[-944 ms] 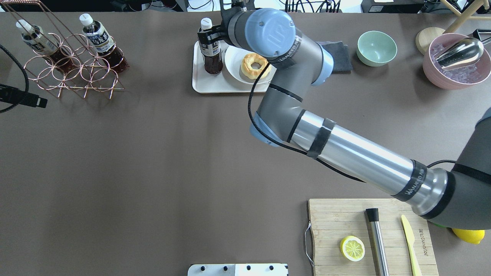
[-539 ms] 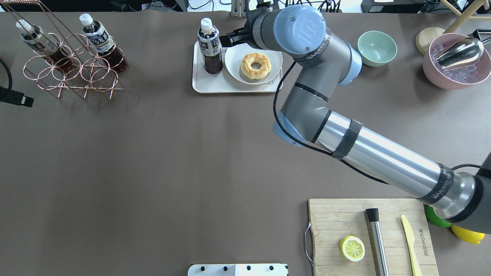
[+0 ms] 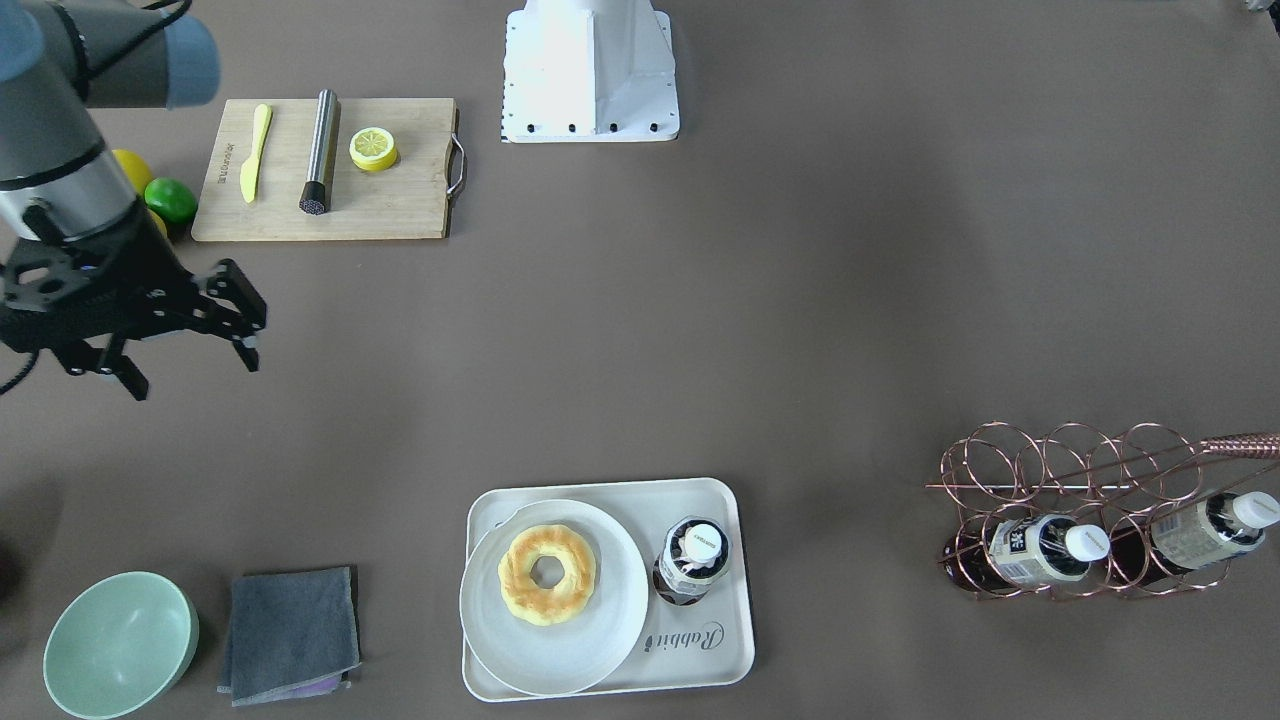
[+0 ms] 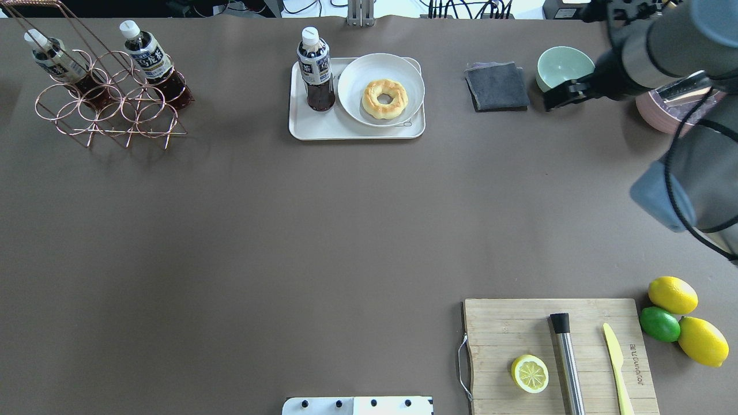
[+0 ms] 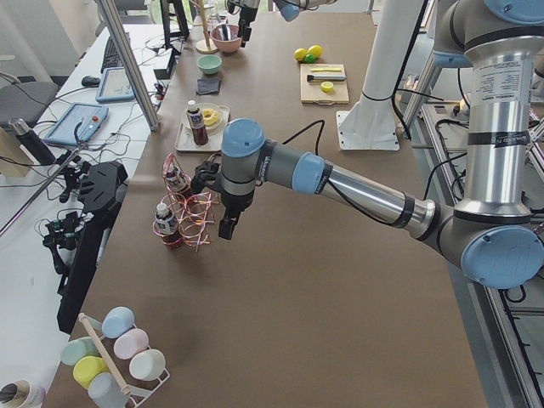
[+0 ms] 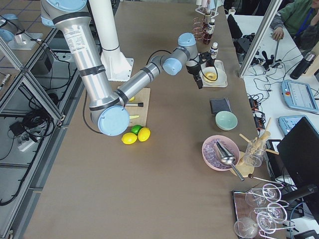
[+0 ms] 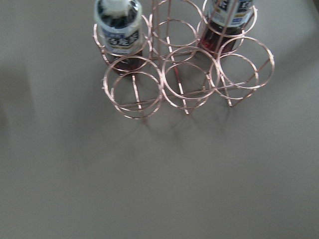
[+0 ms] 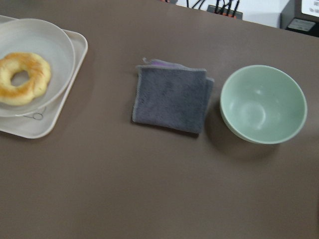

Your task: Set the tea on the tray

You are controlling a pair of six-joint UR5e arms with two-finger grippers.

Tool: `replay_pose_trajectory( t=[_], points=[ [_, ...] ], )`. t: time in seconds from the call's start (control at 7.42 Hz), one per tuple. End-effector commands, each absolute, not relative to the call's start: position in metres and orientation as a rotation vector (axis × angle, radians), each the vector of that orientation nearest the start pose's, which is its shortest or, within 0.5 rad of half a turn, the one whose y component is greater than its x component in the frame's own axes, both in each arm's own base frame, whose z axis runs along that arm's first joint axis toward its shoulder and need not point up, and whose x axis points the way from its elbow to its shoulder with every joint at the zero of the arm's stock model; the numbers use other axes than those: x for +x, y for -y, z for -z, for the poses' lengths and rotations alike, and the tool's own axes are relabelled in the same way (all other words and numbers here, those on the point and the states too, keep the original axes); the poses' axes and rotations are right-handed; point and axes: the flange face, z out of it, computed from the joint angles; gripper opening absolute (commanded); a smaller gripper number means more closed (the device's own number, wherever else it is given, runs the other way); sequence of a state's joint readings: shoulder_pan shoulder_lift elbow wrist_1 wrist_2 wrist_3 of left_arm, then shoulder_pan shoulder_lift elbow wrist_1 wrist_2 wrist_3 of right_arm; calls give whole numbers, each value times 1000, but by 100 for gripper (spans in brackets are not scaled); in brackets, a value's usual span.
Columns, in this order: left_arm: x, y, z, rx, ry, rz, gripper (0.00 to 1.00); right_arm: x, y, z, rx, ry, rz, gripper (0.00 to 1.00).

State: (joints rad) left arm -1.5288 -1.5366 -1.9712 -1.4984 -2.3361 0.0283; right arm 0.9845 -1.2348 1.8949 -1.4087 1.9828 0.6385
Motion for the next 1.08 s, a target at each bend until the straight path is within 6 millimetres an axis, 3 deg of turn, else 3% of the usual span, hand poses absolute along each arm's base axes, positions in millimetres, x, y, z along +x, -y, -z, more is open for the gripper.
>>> replay_pose_trajectory(
  t=[0.0,0.27,0.4,0.54,0.67,0.81,0.94],
  points=[
    [-72,488,-527,188,-756,-115,99,-109,504,-422,346,745,152,100],
    [-80,487,-540,156,-677,-101,99,5,466,-512,300,779,200,100],
    [-87,487,-550,144,-580,-100,99,53,439,-551,319,753,230,100],
    [-87,484,-567,109,-584,-91,99,76,404,-600,290,727,279,100],
    [-86,477,-573,95,-589,-84,99,98,386,-644,240,722,237,100],
    [-86,471,-581,76,-592,-75,99,99,376,-677,178,731,200,100],
    [-85,467,-589,60,-593,-71,99,102,370,-697,141,696,197,100]
  ],
)
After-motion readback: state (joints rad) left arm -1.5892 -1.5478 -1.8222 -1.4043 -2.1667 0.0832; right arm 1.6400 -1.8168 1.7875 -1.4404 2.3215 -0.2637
